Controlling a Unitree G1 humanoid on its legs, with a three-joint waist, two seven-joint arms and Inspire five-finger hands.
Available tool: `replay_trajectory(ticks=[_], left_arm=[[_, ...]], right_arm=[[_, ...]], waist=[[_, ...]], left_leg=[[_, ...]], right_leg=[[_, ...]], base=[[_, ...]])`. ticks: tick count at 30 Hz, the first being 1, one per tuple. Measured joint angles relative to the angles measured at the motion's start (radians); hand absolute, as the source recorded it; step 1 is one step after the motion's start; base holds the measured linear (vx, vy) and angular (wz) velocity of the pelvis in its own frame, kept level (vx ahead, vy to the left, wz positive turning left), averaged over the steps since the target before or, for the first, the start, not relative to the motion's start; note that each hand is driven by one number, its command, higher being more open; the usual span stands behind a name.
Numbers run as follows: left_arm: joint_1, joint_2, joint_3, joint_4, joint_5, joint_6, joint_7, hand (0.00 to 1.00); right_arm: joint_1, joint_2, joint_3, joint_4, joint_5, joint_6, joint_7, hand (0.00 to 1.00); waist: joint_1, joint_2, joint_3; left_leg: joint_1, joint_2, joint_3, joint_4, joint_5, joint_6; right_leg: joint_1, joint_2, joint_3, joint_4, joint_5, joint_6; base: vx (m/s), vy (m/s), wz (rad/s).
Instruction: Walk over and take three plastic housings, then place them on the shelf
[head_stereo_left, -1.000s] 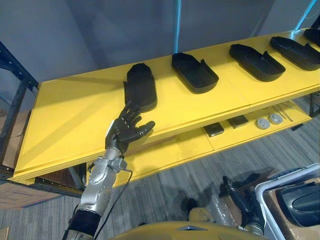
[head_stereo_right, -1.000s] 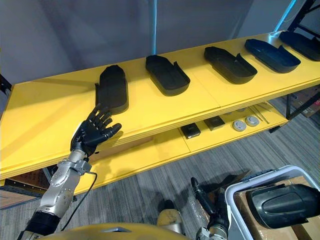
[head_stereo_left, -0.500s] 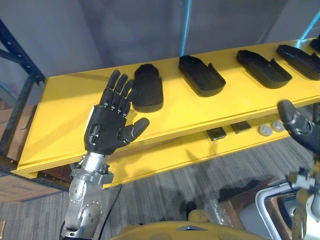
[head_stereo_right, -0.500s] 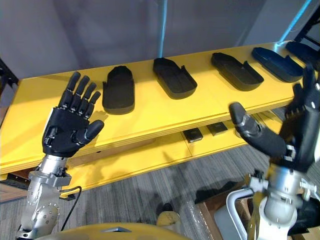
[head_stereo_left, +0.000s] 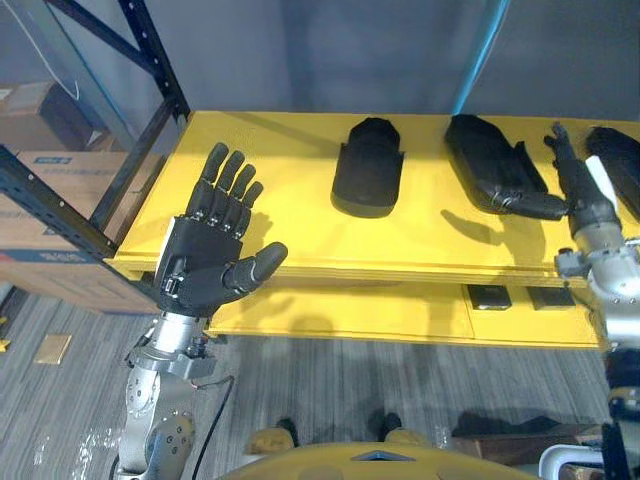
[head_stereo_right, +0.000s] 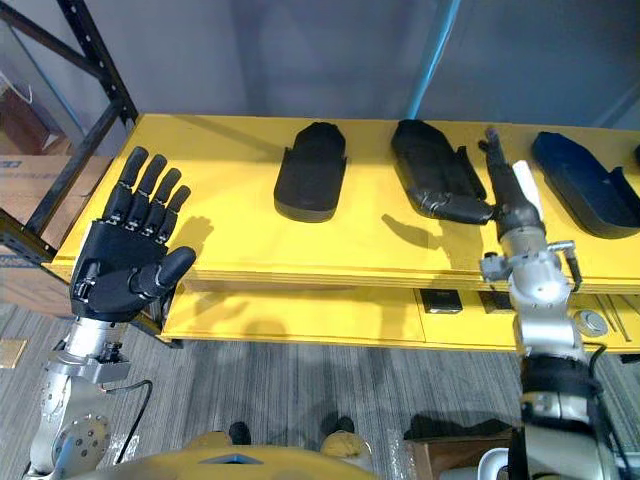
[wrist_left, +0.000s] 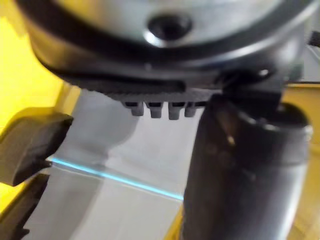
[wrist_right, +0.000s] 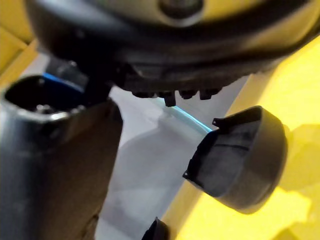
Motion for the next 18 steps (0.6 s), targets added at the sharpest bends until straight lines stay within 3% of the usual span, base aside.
replay_trajectory(ticks=[8,13,15,18], left_arm=[[0.010,0.000,0.002,0.077,0.000,0.014,-0.022,1.00],[0.033,0.000,0.000,0.080,0.000,0.014,-0.024,1.00],[0.034,0.000,-0.004,0.080,0.001,0.014,-0.024,1.00],[0.035,0.000,-0.007,0.080,0.003,0.019,-0.023,1.00]], right_arm=[[-0.153,-0.060,0.096,0.183,0.000,0.005,0.059,1.00],[-0.174,-0.065,0.127,0.247,-0.007,0.078,0.120,1.00],[-0.190,-0.065,0.136,0.290,-0.008,0.142,0.158,1.00],[-0.200,-0.071,0.136,0.303,-0.009,0.190,0.179,1.00]], waist=[[0.025,0.008,0.012],[0.029,0.008,0.013],[0.029,0.009,0.013],[0.027,0.010,0.014]], left_leg=[[-0.031,-0.001,-0.041,0.026,0.006,0.006],[-0.031,0.000,-0.050,0.026,0.009,0.007],[-0.029,0.001,-0.051,0.026,0.010,0.006],[-0.028,0.003,-0.051,0.027,0.011,0.006]], right_leg=[[0.004,-0.002,-0.040,0.004,-0.007,-0.008],[0.007,-0.003,-0.048,0.011,-0.012,-0.009],[0.004,-0.005,-0.048,0.023,-0.018,-0.011],[0.003,-0.005,-0.047,0.028,-0.019,-0.013]], base=[[-0.04,0.003,0.14],[-0.02,0.006,0.04],[0.00,0.000,0.00],[0.00,0.000,0.00]])
